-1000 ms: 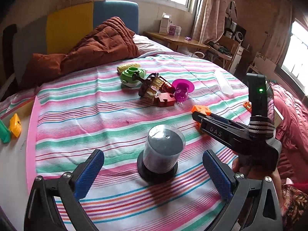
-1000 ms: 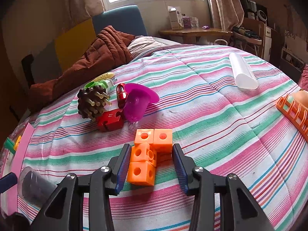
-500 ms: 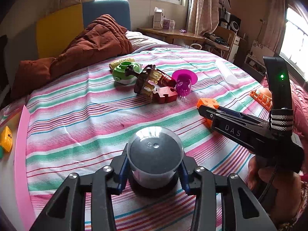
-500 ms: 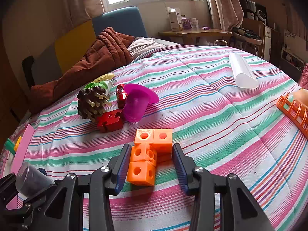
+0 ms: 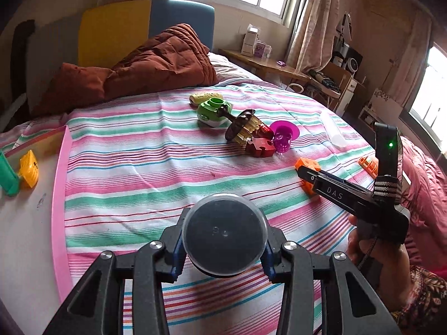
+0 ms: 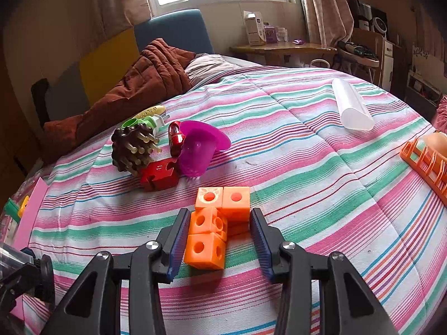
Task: Organize rigid objects
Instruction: 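Carry the canister into the tray with the left tool while the right tool grasps orange cube blocks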
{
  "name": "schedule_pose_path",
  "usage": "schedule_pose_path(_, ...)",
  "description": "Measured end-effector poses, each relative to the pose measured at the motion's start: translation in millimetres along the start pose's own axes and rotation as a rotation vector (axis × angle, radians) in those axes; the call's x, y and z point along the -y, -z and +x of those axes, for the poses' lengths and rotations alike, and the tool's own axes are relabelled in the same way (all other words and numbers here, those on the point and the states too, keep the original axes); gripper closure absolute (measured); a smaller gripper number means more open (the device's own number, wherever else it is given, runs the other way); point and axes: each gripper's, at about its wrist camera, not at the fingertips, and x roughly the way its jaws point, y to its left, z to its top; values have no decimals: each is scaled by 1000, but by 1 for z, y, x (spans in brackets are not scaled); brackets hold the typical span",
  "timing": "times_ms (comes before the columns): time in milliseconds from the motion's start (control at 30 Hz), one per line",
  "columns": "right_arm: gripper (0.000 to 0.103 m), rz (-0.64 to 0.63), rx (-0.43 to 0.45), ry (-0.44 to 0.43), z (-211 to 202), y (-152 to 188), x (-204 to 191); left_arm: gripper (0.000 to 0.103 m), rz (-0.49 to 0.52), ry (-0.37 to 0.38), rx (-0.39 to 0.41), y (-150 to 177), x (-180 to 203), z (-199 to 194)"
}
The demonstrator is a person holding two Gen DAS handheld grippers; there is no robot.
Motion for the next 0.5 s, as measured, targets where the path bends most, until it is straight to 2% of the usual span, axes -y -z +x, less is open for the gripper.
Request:
schedule_pose_path(167,59,-4,-1,5,0,0,-1,59,-6,-17,33,0,-13,-24)
schedule_pose_path(233,66,-4,-6,26,2,0,-1,59,-20,-23,46,0,-21,-35)
schedule_pose_path(500,76,2,-6,56,1,1,2,59,-123,-33,83,-2,-66,-67)
